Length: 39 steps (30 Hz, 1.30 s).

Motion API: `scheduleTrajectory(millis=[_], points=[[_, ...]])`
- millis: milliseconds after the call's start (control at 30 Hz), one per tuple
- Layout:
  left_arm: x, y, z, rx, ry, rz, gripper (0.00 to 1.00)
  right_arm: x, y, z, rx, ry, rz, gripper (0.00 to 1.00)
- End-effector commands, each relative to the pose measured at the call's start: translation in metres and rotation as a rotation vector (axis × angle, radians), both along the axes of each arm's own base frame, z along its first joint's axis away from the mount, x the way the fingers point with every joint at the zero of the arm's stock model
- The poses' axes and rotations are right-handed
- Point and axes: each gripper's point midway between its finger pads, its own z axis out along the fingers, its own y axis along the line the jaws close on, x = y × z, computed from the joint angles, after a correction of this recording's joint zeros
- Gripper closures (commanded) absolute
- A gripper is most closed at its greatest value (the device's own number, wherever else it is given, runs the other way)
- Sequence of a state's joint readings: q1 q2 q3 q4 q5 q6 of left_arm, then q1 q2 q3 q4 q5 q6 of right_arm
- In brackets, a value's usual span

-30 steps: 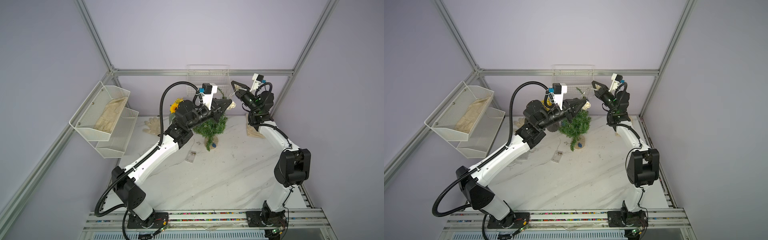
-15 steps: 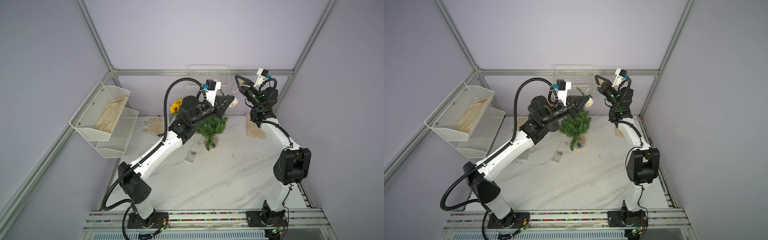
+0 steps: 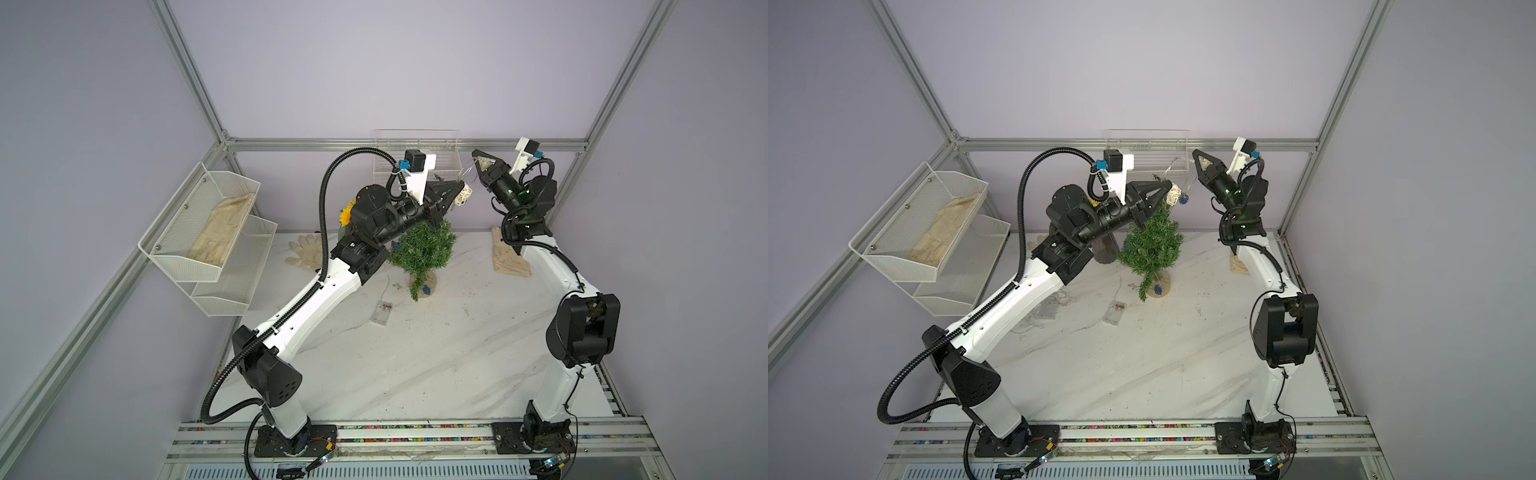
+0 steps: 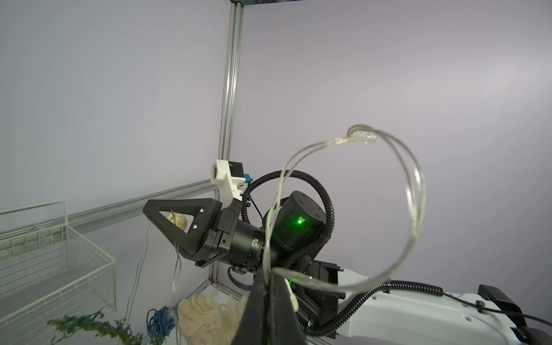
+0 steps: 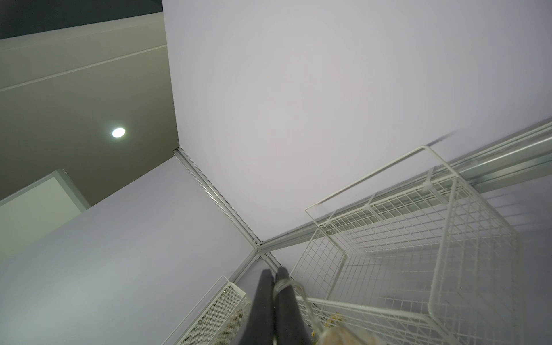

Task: Remove string lights from the small christmas tree
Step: Remove the light string from the Christmas tree.

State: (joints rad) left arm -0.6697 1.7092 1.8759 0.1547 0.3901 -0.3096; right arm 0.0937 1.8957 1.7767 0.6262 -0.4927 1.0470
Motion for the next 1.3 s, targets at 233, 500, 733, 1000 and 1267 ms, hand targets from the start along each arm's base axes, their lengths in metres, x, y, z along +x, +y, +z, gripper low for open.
scheduleTrajectory(millis=[233,500,733,1000,1267], points=[[0.018,0.055,0.07,-0.079,-0.159,0.166,1.0,0.006,0.018,0.048,0.21,-0.148,0.158,1.0],[0.056,0.08,0.064,-0.09,-0.13,0.231,1.0,0.024,0.049,0.032,0.225,-0.121,0.234,1.0],[0.077,0.085,0.049,-0.06,-0.119,0.277,1.0,0.042,0.053,0.001,0.209,-0.059,0.228,1.0],[0.111,0.106,0.022,-0.031,-0.052,0.326,1.0,0.046,0.062,-0.023,0.172,-0.018,0.27,1.0],[0.104,0.1,0.005,-0.038,-0.012,0.245,1.0,0.041,0.063,-0.029,0.131,-0.001,0.258,1.0]])
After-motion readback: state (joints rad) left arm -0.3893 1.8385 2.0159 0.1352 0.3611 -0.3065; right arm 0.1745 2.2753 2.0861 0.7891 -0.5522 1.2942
